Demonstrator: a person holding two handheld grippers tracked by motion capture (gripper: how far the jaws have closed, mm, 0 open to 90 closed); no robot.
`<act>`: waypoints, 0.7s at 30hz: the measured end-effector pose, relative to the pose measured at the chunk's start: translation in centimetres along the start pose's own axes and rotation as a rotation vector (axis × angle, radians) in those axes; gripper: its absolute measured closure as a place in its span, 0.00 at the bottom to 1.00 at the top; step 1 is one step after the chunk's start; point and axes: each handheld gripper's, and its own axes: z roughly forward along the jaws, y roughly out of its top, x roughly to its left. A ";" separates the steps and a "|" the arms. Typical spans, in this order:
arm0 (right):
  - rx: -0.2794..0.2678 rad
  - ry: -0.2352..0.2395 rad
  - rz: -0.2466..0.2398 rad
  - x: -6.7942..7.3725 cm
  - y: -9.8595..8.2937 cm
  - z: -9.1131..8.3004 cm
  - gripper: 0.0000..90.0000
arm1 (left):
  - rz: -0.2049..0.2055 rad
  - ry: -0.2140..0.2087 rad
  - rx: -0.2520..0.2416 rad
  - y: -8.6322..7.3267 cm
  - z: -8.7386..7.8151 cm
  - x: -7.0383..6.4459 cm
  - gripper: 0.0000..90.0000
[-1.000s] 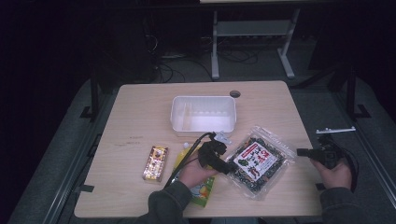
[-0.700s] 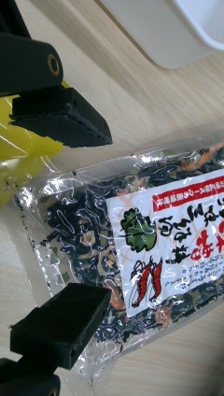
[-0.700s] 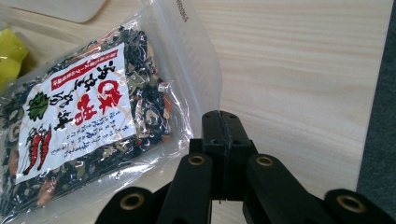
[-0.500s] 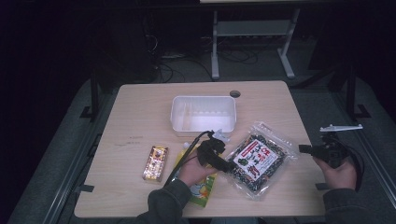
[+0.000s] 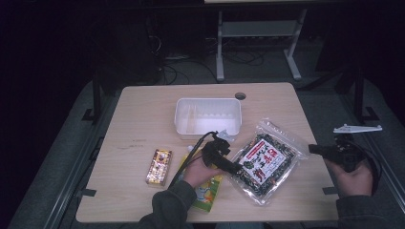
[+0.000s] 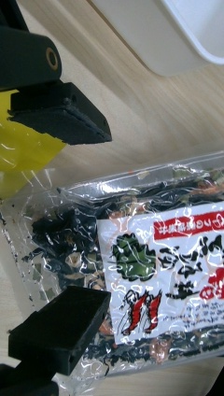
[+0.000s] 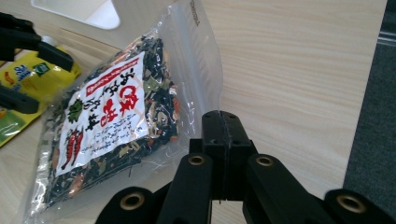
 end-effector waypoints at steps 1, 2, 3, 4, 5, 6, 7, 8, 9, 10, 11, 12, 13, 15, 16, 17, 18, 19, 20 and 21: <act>-0.006 0.000 -0.005 0.1 0.1 -0.2 1.00 | 0.003 -0.001 0.005 0.0 0.1 0.1 0.21; -0.011 0.000 -0.008 0.2 0.2 -0.4 1.00 | 0.001 -0.003 0.006 0.1 0.2 0.1 0.21; -0.017 0.002 -0.014 0.3 0.2 -0.6 1.00 | 0.002 -0.005 0.007 0.1 0.2 0.1 0.21; -0.021 0.003 -0.018 0.4 0.3 -0.9 1.00 | -0.001 -0.012 0.008 0.2 0.4 0.1 0.21; -0.028 0.004 -0.023 0.6 0.4 -1.1 1.00 | 0.002 -0.015 0.012 0.3 0.4 0.2 0.21; -0.032 0.005 -0.028 0.7 0.5 -1.3 1.00 | 0.003 -0.017 0.013 0.4 0.6 0.1 0.21; -0.036 0.008 -0.033 0.8 0.6 -1.5 1.00 | 0.003 -0.020 0.013 0.5 0.6 0.1 0.21; -0.038 0.010 -0.035 0.9 0.6 -1.6 1.00 | 0.006 -0.030 0.012 0.6 0.7 0.1 0.21; -0.043 0.012 -0.039 1.0 0.7 -1.8 1.00 | 0.004 -0.034 0.007 0.7 0.7 0.1 0.21; -0.045 0.016 -0.045 1.1 0.8 -2.0 1.00 | 0.008 -0.039 0.006 0.8 0.7 0.1 0.21; -0.049 0.018 -0.049 1.3 0.9 -2.1 1.00 | 0.006 -0.043 0.006 0.9 0.8 0.1 0.21; -0.052 0.020 -0.053 1.4 0.9 -2.3 1.00 | 0.006 -0.052 0.006 1.0 0.9 0.2 0.21; -0.055 0.023 -0.058 1.5 1.0 -2.4 1.00 | -0.002 -0.061 0.004 1.1 1.0 0.3 0.22; -0.066 0.038 -0.070 1.7 1.3 -2.7 1.00 | -0.008 -0.079 0.005 1.1 1.1 0.5 0.23; -0.071 0.043 -0.072 1.8 1.4 -2.8 1.00 | -0.013 -0.089 0.002 1.1 1.1 0.6 0.24; -0.071 0.043 -0.072 1.8 1.4 -2.8 1.00 | -0.016 -0.098 0.002 1.1 1.2 0.7 0.24; -0.078 0.053 -0.080 2.0 1.6 -3.1 1.00 | -0.022 -0.102 0.004 1.1 1.3 0.8 0.24; -0.078 0.053 -0.080 2.0 1.6 -3.1 1.00 | -0.027 -0.106 0.006 1.1 1.4 1.0 0.24; -0.084 0.059 -0.087 2.1 1.6 -3.2 1.00 | -0.032 -0.118 0.007 1.1 1.4 1.1 0.24; -0.085 0.065 -0.090 2.2 1.7 -3.3 1.00 | -0.040 -0.129 0.011 1.1 1.5 1.3 0.24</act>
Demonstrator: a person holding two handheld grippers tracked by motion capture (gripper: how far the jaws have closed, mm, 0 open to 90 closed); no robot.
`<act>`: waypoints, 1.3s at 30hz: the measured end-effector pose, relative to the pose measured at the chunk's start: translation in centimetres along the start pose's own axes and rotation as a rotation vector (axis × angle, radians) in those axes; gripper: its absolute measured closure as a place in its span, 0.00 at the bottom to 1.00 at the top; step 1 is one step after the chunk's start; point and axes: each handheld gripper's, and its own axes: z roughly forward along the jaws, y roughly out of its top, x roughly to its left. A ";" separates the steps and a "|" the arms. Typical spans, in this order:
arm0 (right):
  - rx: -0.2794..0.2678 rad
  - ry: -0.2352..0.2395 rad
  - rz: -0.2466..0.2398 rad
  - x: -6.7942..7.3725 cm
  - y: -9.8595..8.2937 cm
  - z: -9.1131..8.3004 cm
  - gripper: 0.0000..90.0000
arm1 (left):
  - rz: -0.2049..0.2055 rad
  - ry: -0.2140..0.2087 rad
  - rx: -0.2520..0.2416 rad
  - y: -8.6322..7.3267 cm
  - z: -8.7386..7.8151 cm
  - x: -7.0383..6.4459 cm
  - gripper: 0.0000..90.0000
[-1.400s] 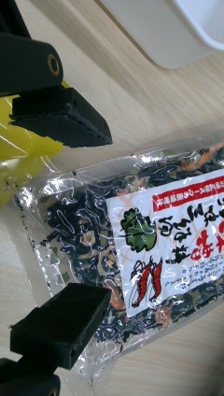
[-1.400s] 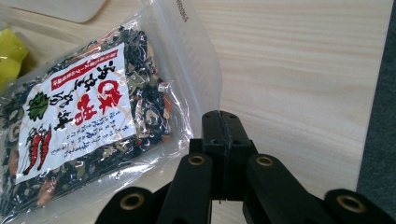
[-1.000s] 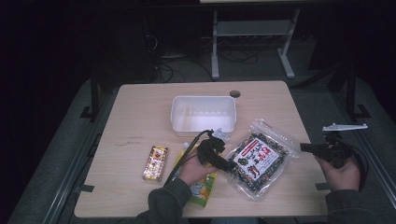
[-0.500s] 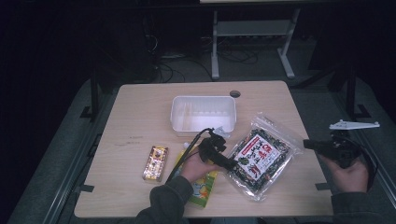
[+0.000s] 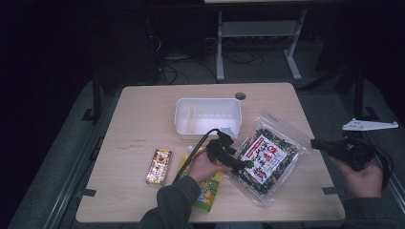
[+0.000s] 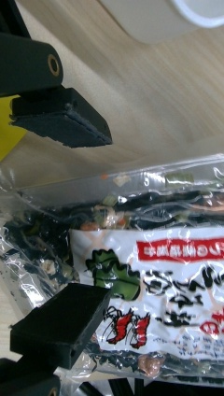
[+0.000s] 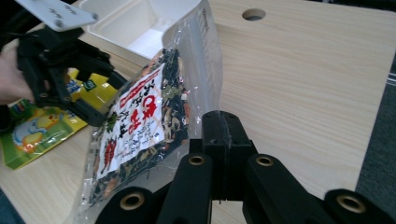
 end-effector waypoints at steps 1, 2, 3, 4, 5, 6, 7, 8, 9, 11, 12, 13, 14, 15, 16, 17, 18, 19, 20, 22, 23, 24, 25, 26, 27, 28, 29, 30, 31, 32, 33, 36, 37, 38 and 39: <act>-0.003 0.005 -0.005 0.1 0.1 -0.1 1.00 | -0.006 -0.007 -0.001 0.0 0.0 0.1 0.25; -0.005 0.009 -0.007 0.2 0.2 -0.1 1.00 | -0.007 -0.013 0.002 0.0 0.0 0.1 0.26; -0.007 0.014 -0.010 0.2 0.3 -0.2 1.00 | -0.006 -0.020 0.006 0.1 0.0 0.2 0.26; -0.011 0.021 -0.014 0.3 0.5 -0.3 1.00 | -0.007 -0.031 0.005 0.1 0.0 0.3 0.29; -0.011 0.021 -0.014 0.3 0.5 -0.3 1.00 | -0.011 -0.046 0.002 0.1 0.0 0.4 0.29; -0.015 0.027 -0.015 0.3 0.6 -0.3 1.00 | -0.016 -0.058 0.000 0.1 0.0 0.5 0.30; -0.016 0.031 -0.013 0.4 0.7 -0.3 1.00 | -0.021 -0.069 0.000 0.1 0.0 0.5 0.32; -0.015 0.033 -0.017 0.4 0.8 -0.3 1.00 | -0.023 -0.080 -0.002 0.1 0.0 0.6 0.34; -0.021 0.042 -0.015 0.5 0.9 -0.3 1.00 | -0.026 -0.087 -0.003 0.1 0.0 0.7 0.37; -0.022 0.046 -0.015 0.5 1.0 -0.3 1.00 | -0.026 -0.093 -0.004 0.1 0.0 0.8 0.38; -0.024 0.049 -0.018 0.6 1.1 -0.3 1.00 | -0.027 -0.097 -0.005 0.0 0.0 0.8 0.40; -0.024 0.051 -0.014 0.6 1.2 -0.2 1.00 | -0.028 -0.101 -0.004 0.0 -0.1 0.9 0.40; -0.025 0.054 -0.015 0.6 1.3 -0.2 1.00 | -0.029 -0.107 -0.004 0.0 -0.1 0.9 0.41; -0.027 0.055 -0.017 0.6 1.4 -0.2 1.00 | -0.026 -0.112 -0.005 0.0 -0.2 0.9 0.43; -0.028 0.057 -0.019 0.6 1.5 -0.2 1.00 | -0.025 -0.117 -0.008 0.0 -0.3 0.9 0.45; -0.031 0.060 -0.020 0.7 1.5 -0.2 1.00 | -0.023 -0.128 -0.013 -0.1 -0.4 0.9 0.48; -0.034 0.062 -0.018 0.6 1.5 -0.2 1.00 | -0.021 -0.133 -0.014 -0.1 -0.5 0.9 0.51; -0.036 0.061 -0.017 0.6 1.6 -0.2 1.00 | -0.019 -0.139 -0.015 -0.1 -0.6 0.9 0.53; -0.035 0.061 -0.017 0.6 1.6 -0.2 1.00 | -0.013 -0.144 -0.014 -0.2 -0.8 1.0 0.56; -0.038 0.059 -0.017 0.5 1.6 -0.2 1.00 | -0.007 -0.161 -0.018 -0.4 -0.9 1.0 0.63; -0.039 0.066 -0.010 0.4 1.6 -0.2 1.00 | -0.003 -0.166 -0.023 -0.4 -1.0 0.9 0.64; -0.038 0.068 -0.008 0.3 1.6 -0.1 1.00 | 0.003 -0.169 -0.023 -0.5 -1.0 0.9 0.66; -0.033 0.061 -0.010 0.3 1.7 0.0 1.00 | 0.010 -0.175 -0.022 -0.5 -1.1 0.9 0.71; -0.030 0.056 -0.013 0.2 1.7 0.0 1.00 | 0.013 -0.180 -0.026 -0.6 -1.2 0.9 0.71; -0.032 0.061 -0.008 0.1 1.7 0.1 1.00 | 0.025 -0.186 -0.030 -0.7 -1.2 0.8 0.75; -0.035 0.056 -0.007 0.0 1.7 0.1 1.00 | 0.034 -0.188 -0.029 -0.7 -1.3 0.7 0.77; -0.034 0.056 -0.004 -0.1 1.7 0.1 1.00 | 0.040 -0.185 -0.031 -0.7 -1.3 0.6 0.77; -0.036 0.059 0.003 -0.3 1.7 0.2 1.00 | 0.046 -0.183 -0.030 -0.7 -1.4 0.5 0.78; -0.036 0.058 0.004 -0.4 1.7 0.3 1.00 | 0.053 -0.180 -0.032 -0.8 -1.4 0.5 0.78; -0.034 0.058 0.008 -0.5 1.7 0.3 1.00 | 0.057 -0.179 -0.032 -0.8 -1.5 0.4 0.78; -0.037 0.063 0.013 -0.6 1.7 0.4 1.00 | 0.059 -0.177 -0.034 -0.8 -1.5 0.4 0.78; -0.042 0.069 0.016 -0.8 1.7 0.5 0.99 | 0.073 -0.168 -0.039 -0.9 -1.7 0.2 0.79; -0.044 0.070 0.017 -0.9 1.7 0.6 0.99 | 0.081 -0.166 -0.040 -0.9 -1.8 0.1 0.79; -0.045 0.074 0.021 -1.0 1.7 0.7 0.98 | 0.082 -0.164 -0.042 -0.9 -1.8 0.1 0.79; -0.045 0.078 0.022 -1.1 1.7 0.7 0.95 | 0.085 -0.161 -0.044 -1.0 -1.8 0.1 0.79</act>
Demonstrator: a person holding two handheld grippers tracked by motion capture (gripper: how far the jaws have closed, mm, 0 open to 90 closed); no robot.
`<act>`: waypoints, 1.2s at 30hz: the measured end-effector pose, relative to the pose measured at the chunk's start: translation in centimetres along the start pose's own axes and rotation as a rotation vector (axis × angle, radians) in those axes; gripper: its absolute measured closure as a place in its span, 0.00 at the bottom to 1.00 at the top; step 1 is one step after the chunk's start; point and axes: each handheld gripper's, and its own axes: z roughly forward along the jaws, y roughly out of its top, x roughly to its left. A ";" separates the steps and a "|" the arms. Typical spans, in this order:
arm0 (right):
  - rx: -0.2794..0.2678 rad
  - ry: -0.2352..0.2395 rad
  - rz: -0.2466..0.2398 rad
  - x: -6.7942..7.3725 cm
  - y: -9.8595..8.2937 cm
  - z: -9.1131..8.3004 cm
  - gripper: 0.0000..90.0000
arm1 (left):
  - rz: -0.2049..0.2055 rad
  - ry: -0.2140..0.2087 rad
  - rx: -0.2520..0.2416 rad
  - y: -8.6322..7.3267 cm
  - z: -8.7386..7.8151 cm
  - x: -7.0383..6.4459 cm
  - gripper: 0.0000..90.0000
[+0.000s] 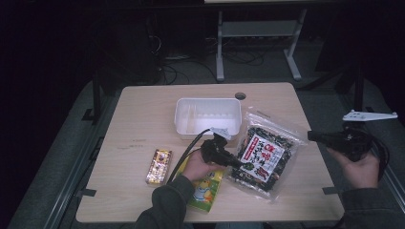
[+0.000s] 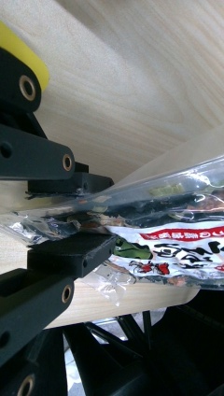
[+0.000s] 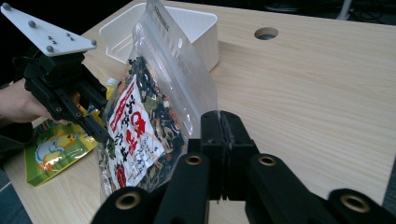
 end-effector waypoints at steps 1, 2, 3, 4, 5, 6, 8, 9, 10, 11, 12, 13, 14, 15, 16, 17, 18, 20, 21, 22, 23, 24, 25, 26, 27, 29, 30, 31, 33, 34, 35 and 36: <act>-0.003 0.004 0.005 -0.1 0.0 0.1 0.91 | 0.003 0.002 0.000 0.0 0.0 0.0 0.79; -0.001 0.010 0.012 -0.3 -0.1 0.2 0.88 | 0.005 0.005 -0.001 0.0 0.0 -0.1 0.79; -0.001 0.012 0.013 -0.4 -0.2 0.3 0.83 | 0.006 0.007 -0.001 0.0 0.0 -0.1 0.79; 0.001 0.013 0.018 -0.5 -0.3 0.5 0.79 | 0.009 0.009 0.002 0.0 0.0 -0.1 0.79; -0.001 0.014 0.022 -0.6 -0.4 0.6 0.74 | 0.013 0.009 0.005 -0.1 0.0 -0.1 0.79; 0.003 0.014 0.031 -0.7 -0.5 0.7 0.70 | 0.015 0.011 0.008 -0.1 0.0 -0.2 0.79; 0.008 0.011 0.042 -1.0 -0.7 1.0 0.60 | 0.017 0.016 0.011 -0.1 0.0 -0.2 0.79; 0.013 0.012 0.048 -1.1 -0.8 1.2 0.59 | 0.019 0.018 0.010 -0.1 0.0 -0.2 0.79; 0.017 0.016 0.051 -1.2 -1.0 1.4 0.58 | 0.022 0.019 0.007 -0.1 0.0 -0.2 0.79; 0.025 0.020 0.055 -1.3 -1.1 1.6 0.57 | 0.028 0.019 0.006 -0.1 0.0 -0.3 0.80; 0.031 0.023 0.058 -1.4 -1.2 1.8 0.55 | 0.032 0.023 0.004 -0.1 0.0 -0.3 0.80; 0.039 0.028 0.059 -1.5 -1.4 2.1 0.53 | 0.036 0.023 0.001 0.0 -0.1 -0.3 0.80; 0.047 0.027 0.063 -1.6 -1.5 2.3 0.51 | 0.040 0.024 0.001 0.0 -0.1 -0.4 0.80; 0.052 0.032 0.067 -1.7 -1.6 2.6 0.49 | 0.039 0.025 -0.001 0.0 -0.1 -0.4 0.80; 0.054 0.038 0.072 -1.8 -1.7 2.8 0.47 | 0.040 0.025 0.000 0.0 -0.1 -0.4 0.80; 0.060 0.048 0.079 -1.9 -1.8 3.0 0.45 | 0.040 0.025 -0.001 0.0 -0.1 -0.4 0.80; 0.063 0.054 0.082 -1.9 -1.9 3.2 0.43 | 0.042 0.026 -0.001 0.0 -0.1 -0.4 0.80; 0.062 0.076 0.087 -2.0 -2.0 3.5 0.41 | 0.046 0.029 0.000 0.0 -0.1 -0.4 0.80; 0.064 0.082 0.088 -1.9 -2.1 3.7 0.40 | 0.047 0.030 0.000 0.0 -0.1 -0.5 0.80; 0.065 0.088 0.088 -1.9 -2.2 3.8 0.40 | 0.050 0.031 0.001 0.0 -0.1 -0.5 0.80; 0.067 0.100 0.089 -1.9 -2.3 4.0 0.39 | 0.051 0.031 0.001 0.0 -0.1 -0.5 0.80; 0.069 0.108 0.089 -1.8 -2.3 4.2 0.38 | 0.053 0.032 0.002 0.0 -0.1 -0.5 0.80; 0.072 0.116 0.091 -1.8 -2.4 4.3 0.37 | 0.053 0.033 0.001 0.0 -0.1 -0.5 0.80; 0.075 0.127 0.092 -1.8 -2.4 4.5 0.37 | 0.059 0.033 0.001 0.0 -0.1 -0.6 0.80; 0.079 0.143 0.094 -1.7 -2.5 4.8 0.36 | 0.062 0.035 0.001 0.0 -0.2 -0.6 0.80; 0.086 0.151 0.089 -1.6 -2.5 5.2 0.35 | 0.063 0.035 0.001 0.0 -0.2 -0.7 0.80; 0.089 0.164 0.087 -1.5 -2.4 5.4 0.35 | 0.066 0.035 0.000 0.0 -0.2 -0.7 0.80; 0.093 0.167 0.085 -1.4 -2.4 5.6 0.35 | 0.067 0.036 0.000 0.1 -0.2 -0.7 0.80; 0.104 0.182 0.084 -1.2 -2.4 6.1 0.35 | 0.070 0.035 -0.002 0.0 -0.2 -0.7 0.80; 0.112 0.183 0.083 -1.2 -2.4 6.3 0.35 | 0.072 0.036 0.000 0.1 -0.2 -0.7 0.80; 0.114 0.184 0.083 -1.2 -2.4 6.5 0.36 | 0.073 0.035 -0.002 0.1 -0.2 -0.7 0.80; 0.116 0.190 0.090 -1.3 -2.4 6.7 0.36 | 0.075 0.034 -0.001 0.1 -0.2 -0.8 0.80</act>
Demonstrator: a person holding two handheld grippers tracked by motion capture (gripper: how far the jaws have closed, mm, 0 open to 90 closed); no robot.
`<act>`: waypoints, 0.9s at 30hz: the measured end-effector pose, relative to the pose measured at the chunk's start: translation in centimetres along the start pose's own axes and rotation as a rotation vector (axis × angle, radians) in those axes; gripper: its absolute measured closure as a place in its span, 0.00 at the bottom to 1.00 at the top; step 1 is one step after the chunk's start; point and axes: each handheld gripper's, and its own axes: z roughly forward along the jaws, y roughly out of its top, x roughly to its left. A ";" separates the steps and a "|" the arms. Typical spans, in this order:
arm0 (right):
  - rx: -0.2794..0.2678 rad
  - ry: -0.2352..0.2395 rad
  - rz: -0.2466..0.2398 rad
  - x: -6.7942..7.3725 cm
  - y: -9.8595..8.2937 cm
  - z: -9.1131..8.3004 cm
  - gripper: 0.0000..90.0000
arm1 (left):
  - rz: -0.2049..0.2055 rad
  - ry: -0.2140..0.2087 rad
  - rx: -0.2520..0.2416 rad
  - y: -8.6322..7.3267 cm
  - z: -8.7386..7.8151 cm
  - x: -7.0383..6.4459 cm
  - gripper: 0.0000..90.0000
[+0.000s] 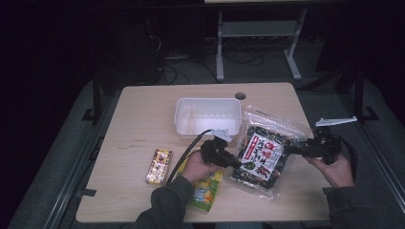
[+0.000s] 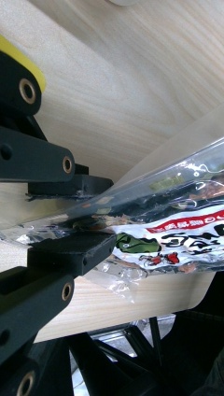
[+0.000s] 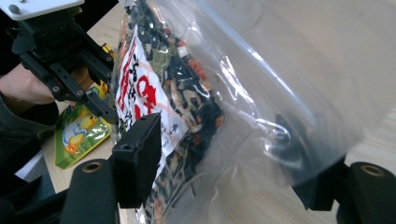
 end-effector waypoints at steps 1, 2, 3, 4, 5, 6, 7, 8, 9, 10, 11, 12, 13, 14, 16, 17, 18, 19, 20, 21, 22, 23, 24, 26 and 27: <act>-0.002 0.013 0.005 -0.1 0.0 0.2 0.39 | 0.003 0.000 0.000 0.0 0.0 0.0 0.80; -0.004 0.023 0.009 -0.2 0.0 0.3 0.40 | 0.005 -0.001 -0.001 0.0 0.0 0.0 0.80; -0.007 0.039 0.013 -0.3 0.0 0.5 0.43 | 0.007 -0.002 -0.002 0.0 0.0 0.0 0.80; -0.007 0.051 0.010 -0.3 0.0 0.6 0.44 | 0.007 -0.003 -0.002 0.0 0.0 0.0 0.80; -0.007 0.059 0.010 -0.3 0.1 0.7 0.47 | 0.008 -0.006 -0.002 0.0 0.0 0.0 0.80; -0.007 0.074 0.007 -0.2 0.1 0.8 0.49 | 0.007 -0.007 -0.003 0.0 0.0 0.0 0.80; -0.007 0.087 0.005 -0.2 0.1 0.8 0.52 | 0.008 -0.006 -0.002 0.0 0.1 -0.1 0.80; -0.007 0.097 0.006 -0.1 0.2 0.9 0.56 | 0.011 -0.005 0.000 0.0 0.1 -0.1 0.80; -0.004 0.107 0.002 -0.1 0.2 0.9 0.61 | 0.013 -0.003 0.000 0.0 0.1 -0.1 0.80; -0.005 0.124 -0.001 0.0 0.3 0.9 0.66 | 0.016 -0.001 0.000 0.0 0.2 -0.1 0.80; -0.010 0.142 -0.003 0.0 0.3 0.9 0.69 | 0.016 -0.002 0.000 0.0 0.2 -0.1 0.80; -0.011 0.150 -0.004 0.1 0.3 0.8 0.70 | 0.016 -0.003 0.001 -0.1 0.2 -0.1 0.80; -0.012 0.162 -0.001 0.1 0.3 0.7 0.72 | 0.014 -0.001 0.001 -0.1 0.2 -0.1 0.80; -0.015 0.173 0.003 0.1 0.3 0.6 0.74 | 0.014 0.001 0.001 -0.1 0.2 -0.1 0.79; -0.018 0.193 0.014 0.0 0.3 0.4 0.76 | 0.012 0.011 -0.001 0.0 0.2 -0.1 0.77; -0.019 0.208 0.019 0.0 0.3 0.3 0.77 | 0.013 0.015 -0.001 -0.1 0.2 -0.1 0.75; -0.027 0.244 0.029 0.0 0.3 0.0 0.82 | 0.015 0.023 -0.001 -0.1 0.1 -0.1 0.73; -0.027 0.244 0.029 0.0 0.3 0.0 0.82 | 0.014 0.035 -0.003 -0.1 0.1 -0.1 0.73; -0.034 0.264 0.034 0.1 0.3 -0.1 0.84 | 0.008 0.039 -0.004 -0.1 0.1 -0.1 0.70; -0.038 0.280 0.037 0.2 0.3 -0.2 0.85 | 0.005 0.037 -0.008 -0.1 0.0 0.0 0.69; -0.038 0.282 0.034 0.3 0.4 -0.3 0.85 | 0.005 0.042 -0.012 -0.1 0.0 -0.1 0.68; -0.036 0.283 0.029 0.5 0.5 -0.4 0.85 | 0.005 0.047 -0.014 -0.1 0.0 -0.1 0.67; -0.036 0.284 0.030 0.6 0.6 -0.5 0.85 | 0.006 0.055 -0.016 -0.1 -0.1 -0.1 0.66; -0.035 0.280 0.035 0.7 0.6 -0.6 0.86 | 0.009 0.069 -0.020 0.0 -0.3 -0.2 0.61; -0.037 0.280 0.036 0.8 0.7 -0.7 0.86 | 0.009 0.076 -0.022 0.0 -0.4 -0.2 0.60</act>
